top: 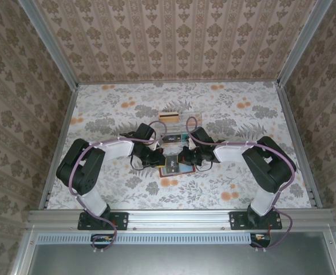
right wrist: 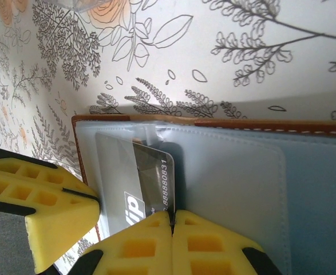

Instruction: Take the credit cards out of the card holder

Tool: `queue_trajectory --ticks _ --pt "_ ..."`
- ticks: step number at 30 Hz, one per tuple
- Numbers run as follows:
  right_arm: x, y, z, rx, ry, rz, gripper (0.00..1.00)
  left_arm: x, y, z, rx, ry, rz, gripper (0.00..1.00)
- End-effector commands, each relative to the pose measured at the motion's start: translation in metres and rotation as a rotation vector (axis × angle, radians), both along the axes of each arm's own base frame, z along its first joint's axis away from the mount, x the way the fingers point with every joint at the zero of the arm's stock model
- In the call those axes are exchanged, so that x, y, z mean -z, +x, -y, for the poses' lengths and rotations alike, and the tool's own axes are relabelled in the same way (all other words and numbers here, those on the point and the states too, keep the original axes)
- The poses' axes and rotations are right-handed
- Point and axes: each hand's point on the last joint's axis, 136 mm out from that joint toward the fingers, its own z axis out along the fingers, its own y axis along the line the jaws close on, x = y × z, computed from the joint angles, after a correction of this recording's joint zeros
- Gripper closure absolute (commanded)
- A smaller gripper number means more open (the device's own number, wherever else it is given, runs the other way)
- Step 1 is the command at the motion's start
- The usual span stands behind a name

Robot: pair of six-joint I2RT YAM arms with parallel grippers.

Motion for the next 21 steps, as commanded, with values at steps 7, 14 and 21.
queue_trajectory --ticks 7,14,21 --pt "-0.004 -0.005 0.034 0.038 -0.035 -0.001 1.0 0.03 -0.02 -0.025 0.014 0.15 -0.073 1.0" --pt "-0.03 -0.004 0.046 0.034 -0.027 0.049 1.0 0.029 -0.018 -0.025 0.016 0.15 -0.068 1.0" --pt "-0.063 -0.005 0.049 0.008 -0.016 0.105 1.0 0.024 -0.013 -0.022 0.022 0.138 -0.056 1.0"
